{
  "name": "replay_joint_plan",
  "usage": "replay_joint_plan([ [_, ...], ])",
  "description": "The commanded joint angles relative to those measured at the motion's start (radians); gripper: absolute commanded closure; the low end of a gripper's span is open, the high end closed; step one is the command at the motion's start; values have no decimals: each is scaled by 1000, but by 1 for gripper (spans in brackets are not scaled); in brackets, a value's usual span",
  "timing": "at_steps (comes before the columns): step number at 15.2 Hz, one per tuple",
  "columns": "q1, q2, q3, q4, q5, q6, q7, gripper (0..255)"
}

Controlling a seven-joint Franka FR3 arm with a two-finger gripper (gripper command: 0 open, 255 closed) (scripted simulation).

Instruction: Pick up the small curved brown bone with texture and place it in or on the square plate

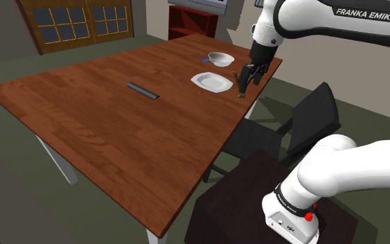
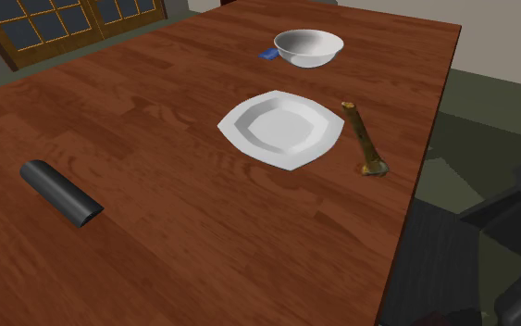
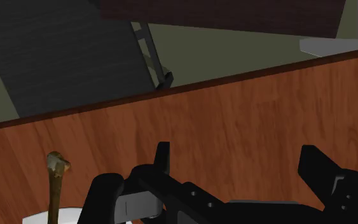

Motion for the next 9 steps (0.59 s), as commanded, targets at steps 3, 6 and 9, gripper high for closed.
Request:
replay_joint_plan([
  [3, -5, -29, -45, -63, -30, 87, -71, 0],
  [6, -15, -52, -120, -144, -74, 224, -177, 0],
  [9, -21, -49, -205, -204, -113, 368, -286, 0],
])
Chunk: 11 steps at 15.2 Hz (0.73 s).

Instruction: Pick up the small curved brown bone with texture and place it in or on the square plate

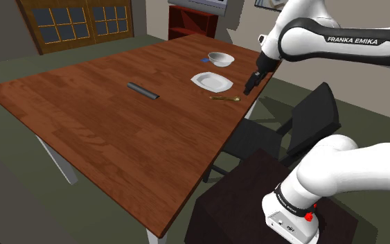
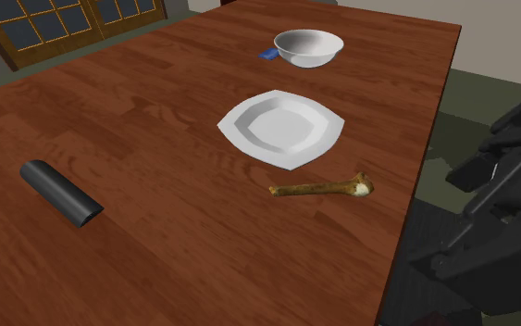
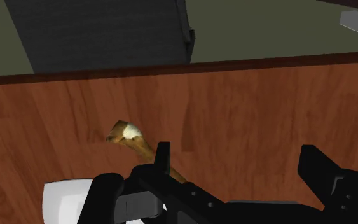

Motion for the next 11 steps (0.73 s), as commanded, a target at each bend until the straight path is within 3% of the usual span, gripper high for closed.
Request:
replay_joint_plan([
  [1, -2, 8, -56, -34, -23, 102, -75, 0],
  [7, 34, 115, -264, -69, -46, 401, -321, 0],
  [11, 133, 223, -443, -37, 5, 583, -522, 0],
])
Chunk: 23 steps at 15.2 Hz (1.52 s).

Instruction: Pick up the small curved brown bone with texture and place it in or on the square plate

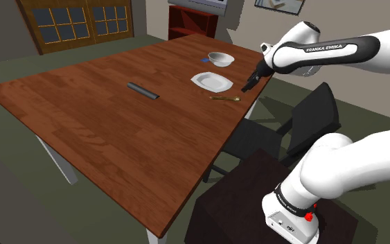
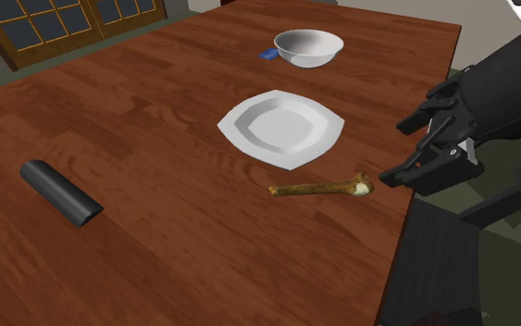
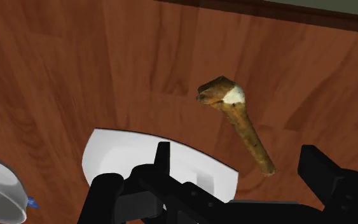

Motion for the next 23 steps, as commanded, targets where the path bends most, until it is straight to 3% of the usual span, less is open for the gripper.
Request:
replay_joint_plan([
  [1, 66, 51, -103, 25, 40, 84, -120, 0],
  [2, 95, 67, -139, 35, 56, 107, -155, 0],
  [10, 194, 176, -221, 35, 124, 220, -204, 0],
  [17, 194, 176, -221, 35, 124, 220, -204, 0],
  [18, 194, 176, -221, 35, 124, 220, -204, 255],
  [23, 194, 176, -221, 35, 124, 220, -204, 255],
])
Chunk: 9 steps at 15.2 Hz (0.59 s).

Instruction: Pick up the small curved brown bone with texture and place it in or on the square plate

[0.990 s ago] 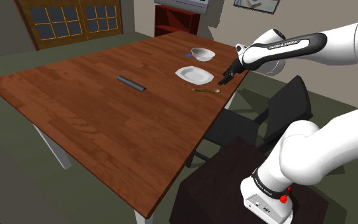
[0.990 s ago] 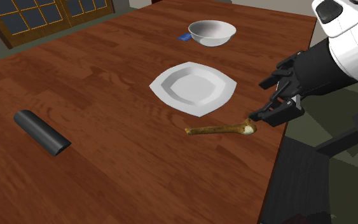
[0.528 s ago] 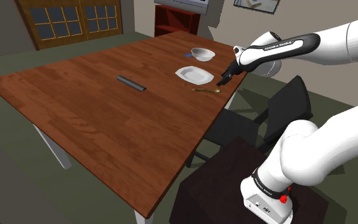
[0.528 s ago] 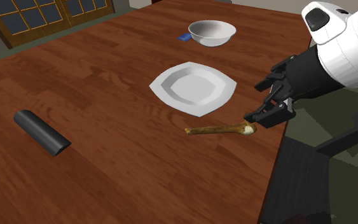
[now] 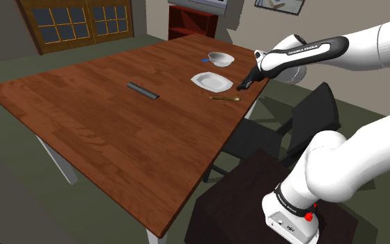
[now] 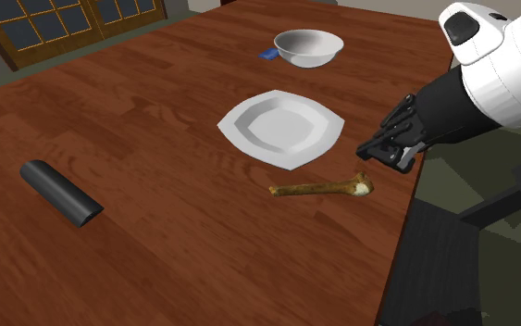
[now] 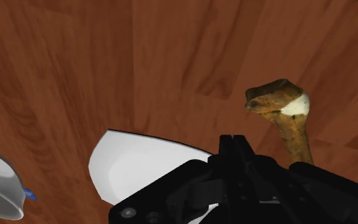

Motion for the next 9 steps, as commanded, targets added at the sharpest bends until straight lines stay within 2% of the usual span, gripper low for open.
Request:
replay_joint_plan([
  [1, 0, 0, 0, 0, 0, 0, 0, 255],
  [4, 0, 0, 0, 0, 0, 0, 0, 255],
  [5, 0, 0, 0, 0, 0, 0, 0, 0],
  [7, -33, 43, 113, 58, -106, -128, 28, 0],
  [9, -36, 83, 203, 111, -201, -251, 41, 0],
])
